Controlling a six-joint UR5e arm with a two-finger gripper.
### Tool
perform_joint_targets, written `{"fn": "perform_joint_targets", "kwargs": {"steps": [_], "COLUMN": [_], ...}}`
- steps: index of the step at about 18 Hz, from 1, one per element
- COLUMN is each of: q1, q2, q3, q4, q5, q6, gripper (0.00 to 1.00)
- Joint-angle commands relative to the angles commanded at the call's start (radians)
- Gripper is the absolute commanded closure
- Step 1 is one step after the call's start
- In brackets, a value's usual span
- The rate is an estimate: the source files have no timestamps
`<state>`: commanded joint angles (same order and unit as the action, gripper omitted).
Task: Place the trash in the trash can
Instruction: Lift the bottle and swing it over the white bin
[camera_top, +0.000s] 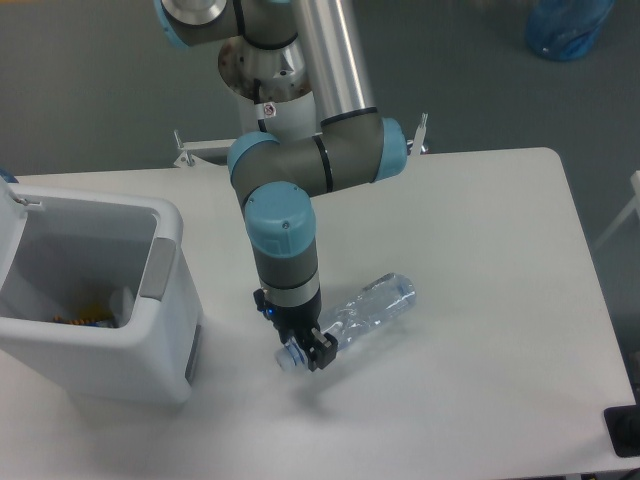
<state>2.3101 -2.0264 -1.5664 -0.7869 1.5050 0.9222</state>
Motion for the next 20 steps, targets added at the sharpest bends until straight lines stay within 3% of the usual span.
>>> {"fn": "perform_joint_targets", "kwargs": {"steps": [5, 10, 13, 17, 20], "q1": [0.046, 0.06, 0.069, 0.08, 0.08], "q2": [-0.003, 0.006, 0.017, 0.035, 0.064], "q3": [0.133, 0.229, 0.249, 0.301, 0.342], "q4": [0.014, 0.012, 0.012, 0.012, 0.014], "q5": [-0.097, -0.149, -0.328, -0.677, -0.741], "q6": [-0.196, -0.356, -0.456, -0.58, -0.6], "gripper": [0.45, 0.45, 0.45, 0.45, 0.45]}}
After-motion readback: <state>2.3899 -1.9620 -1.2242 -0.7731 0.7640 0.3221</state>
